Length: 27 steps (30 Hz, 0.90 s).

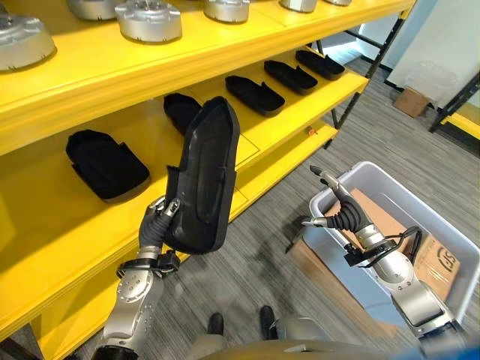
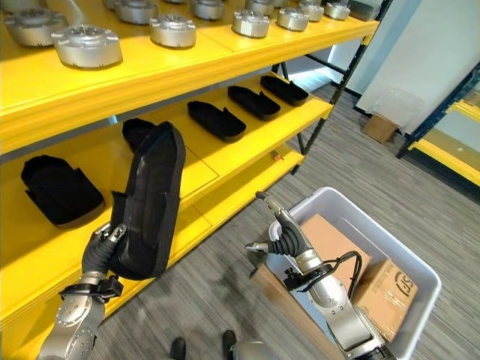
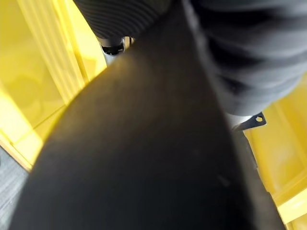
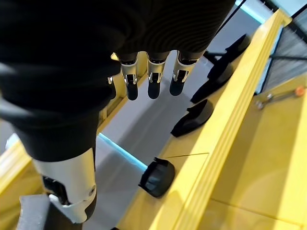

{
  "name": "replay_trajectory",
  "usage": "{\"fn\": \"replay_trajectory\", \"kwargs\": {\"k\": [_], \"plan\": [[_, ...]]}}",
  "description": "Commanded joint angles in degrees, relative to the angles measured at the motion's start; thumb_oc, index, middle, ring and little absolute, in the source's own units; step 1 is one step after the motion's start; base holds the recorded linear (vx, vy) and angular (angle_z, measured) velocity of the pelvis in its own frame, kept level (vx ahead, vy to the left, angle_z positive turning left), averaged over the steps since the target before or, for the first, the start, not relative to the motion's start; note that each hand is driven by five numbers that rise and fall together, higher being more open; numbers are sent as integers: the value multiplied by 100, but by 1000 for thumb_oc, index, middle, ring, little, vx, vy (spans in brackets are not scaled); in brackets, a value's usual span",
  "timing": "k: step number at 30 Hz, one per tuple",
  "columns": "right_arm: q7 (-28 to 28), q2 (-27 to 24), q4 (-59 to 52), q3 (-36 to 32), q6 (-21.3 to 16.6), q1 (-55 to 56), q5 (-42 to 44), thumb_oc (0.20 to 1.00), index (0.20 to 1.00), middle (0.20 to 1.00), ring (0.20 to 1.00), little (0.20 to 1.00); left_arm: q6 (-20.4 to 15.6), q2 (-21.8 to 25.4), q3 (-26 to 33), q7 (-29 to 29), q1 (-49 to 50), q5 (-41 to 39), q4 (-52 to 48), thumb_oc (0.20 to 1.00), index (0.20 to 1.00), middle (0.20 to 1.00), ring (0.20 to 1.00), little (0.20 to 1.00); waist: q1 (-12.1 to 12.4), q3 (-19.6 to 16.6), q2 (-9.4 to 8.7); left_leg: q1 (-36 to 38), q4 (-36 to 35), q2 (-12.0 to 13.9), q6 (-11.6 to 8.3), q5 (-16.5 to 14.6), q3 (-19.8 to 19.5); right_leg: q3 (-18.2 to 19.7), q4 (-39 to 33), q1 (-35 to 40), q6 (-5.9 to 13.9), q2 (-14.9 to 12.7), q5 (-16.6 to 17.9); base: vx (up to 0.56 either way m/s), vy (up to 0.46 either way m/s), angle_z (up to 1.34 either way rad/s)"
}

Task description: Move parts from the plastic box to the shelf.

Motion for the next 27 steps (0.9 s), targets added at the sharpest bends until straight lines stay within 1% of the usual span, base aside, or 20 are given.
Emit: {"fn": "replay_trajectory", "kwargs": {"k": [1,2,4,5,7,8,10,11,12,13,15,16,18,19,20,22,23,24,25,27], "plan": [[-113,-130,45,86,-233,-624,224,1000,1000,1000,1000,1000,-414,3,59,10,-579,2,-416,200,200,200,200,200,3,-165,129,70,-78,-316,1,-6,41,106,317,87,437,-26,79,-20,-149,19],[-101,-168,12,48,-281,-643,358,1000,1000,1000,1000,1000,-455,-9,128,-47,-503,-117,-500,200,200,200,200,200,81,-223,179,37,-67,-261,-31,3,161,6,-51,215,431,-110,170,-17,-134,12],[-66,-207,13,36,-291,-627,397,1000,1000,1000,1000,1000,-425,-36,62,-169,-451,-147,-491,200,200,200,200,200,92,-284,199,-39,69,-242,-72,-31,150,-13,-353,400,374,-118,196,5,-121,-8],[-65,-208,14,36,-292,-626,399,1000,1000,1000,1000,1000,-424,-36,62,-170,-449,-148,-492,200,200,200,200,200,82,-282,199,-45,86,-244,-73,-40,139,-24,-369,413,373,-120,203,-3,-92,3],[-48,-270,-26,32,-326,-677,456,1000,1000,1000,1000,1000,-420,-71,36,-225,-412,-228,-485,200,200,200,200,200,111,-159,230,-263,544,-287,-134,-110,45,-144,-374,458,291,-157,207,-70,-93,22],[-30,-311,-43,14,-331,-664,436,1000,1000,1000,1000,1000,-416,-100,3,-237,-398,-235,-475,200,200,200,200,200,87,-124,252,-331,618,-323,-170,-103,-10,-243,-375,478,260,-174,192,-105,-76,93],[-67,-377,-77,-107,-327,-619,466,1000,1000,1000,1000,1000,-403,-114,-75,-259,-436,-258,-467,200,200,200,200,200,39,-40,307,-586,923,-455,-288,-53,6,-496,-353,464,235,-313,196,-161,42,145],[-80,-411,-133,-229,-310,-429,434,1000,1000,1000,1000,1000,-392,-101,52,-342,-294,-310,-572,200,200,200,200,200,-67,9,271,-416,1026,276,-423,-172,357,-530,-148,271,252,-587,190,-173,107,136],[-76,-412,-142,-232,-307,-416,436,1000,1000,1000,1000,1000,-389,-100,51,-343,-282,-310,-579,200,200,200,200,200,-63,7,275,-400,1015,286,-431,-175,358,-528,-137,275,247,-578,179,-145,171,116],[-60,-406,-193,-279,-321,-284,488,1000,1000,1000,1000,1000,-386,-108,118,-319,-201,-319,-650,200,200,200,200,200,-90,-16,261,-336,920,783,-484,59,333,-553,-23,197,279,-705,127,-55,128,35],[-104,-407,-188,-306,-318,-223,518,1000,1000,1000,1000,1000,-381,-123,158,-242,-220,-379,-657,200,200,200,200,200,-162,-32,358,-269,685,1318,-586,566,399,-668,226,6,320,-781,4,-71,202,17],[-146,-429,-164,-329,-300,-210,511,1000,1000,1000,1000,1000,-371,-131,172,-212,-262,-428,-644,200,200,200,200,200,-197,-36,437,-268,499,1590,-677,915,421,-703,375,-99,348,-818,-68,-50,229,39],[-234,-467,-148,-378,-282,-203,453,1000,1000,1000,1000,1000,-364,-151,184,-175,-339,-466,-626,200,200,200,200,200,-237,-27,589,-250,228,1900,-841,1373,501,-784,728,-298,395,-884,-193,-41,231,29],[-285,-484,-149,-408,-278,-198,440,1000,1000,1000,1000,1000,-366,-148,183,-131,-368,-467,-617,200,200,200,200,200,-257,-5,657,-218,127,2001,-931,1524,617,-836,894,-399,402,-913,-224,-38,225,24],[-343,-499,-140,-441,-262,-198,396,1000,1000,1000,1000,1000,-370,-150,186,-99,-429,-478,-602,200,200,200,200,200,-273,22,738,-160,5,2093,-1005,1594,807,-877,1103,-509,434,-955,-288,-31,218,21],[-411,-490,-135,-469,-250,-197,333,1000,1000,1000,1000,1000,-398,-133,175,-81,-516,-464,-573,200,200,200,200,200,-279,47,827,-87,-60,2146,-1074,1464,956,-852,1349,-639,480,-992,-333,-4,170,26],[-411,-490,-136,-469,-250,-197,333,1000,1000,1000,1000,1000,-399,-133,174,-81,-517,-464,-573,200,200,200,200,200,-273,46,826,-85,-60,2145,-1074,1463,963,-846,1355,-644,480,-992,-335,15,213,28],[-442,-421,-150,-495,-248,-188,313,1000,1000,1000,1000,1000,-423,-93,211,-39,-586,-422,-508,200,200,200,200,200,-254,87,876,-45,-81,2061,-1060,1175,934,-821,1502,-681,561,-1101,-352,17,217,25],[-454,-381,-121,-494,-236,-180,295,1000,1000,1000,1000,1000,-426,-80,213,1,-645,-372,-444,200,200,200,200,200,-249,124,847,-24,-48,1984,-1041,1015,987,-824,1523,-656,595,-1177,-338,35,264,8],[-448,-324,-100,-480,-208,-176,312,1000,1000,1000,1000,1000,-454,-8,245,65,-717,-286,-408,200,200,200,200,200,-213,165,773,-43,152,1819,-979,711,957,-801,1436,-558,680,-1318,-284,49,169,7]]}}
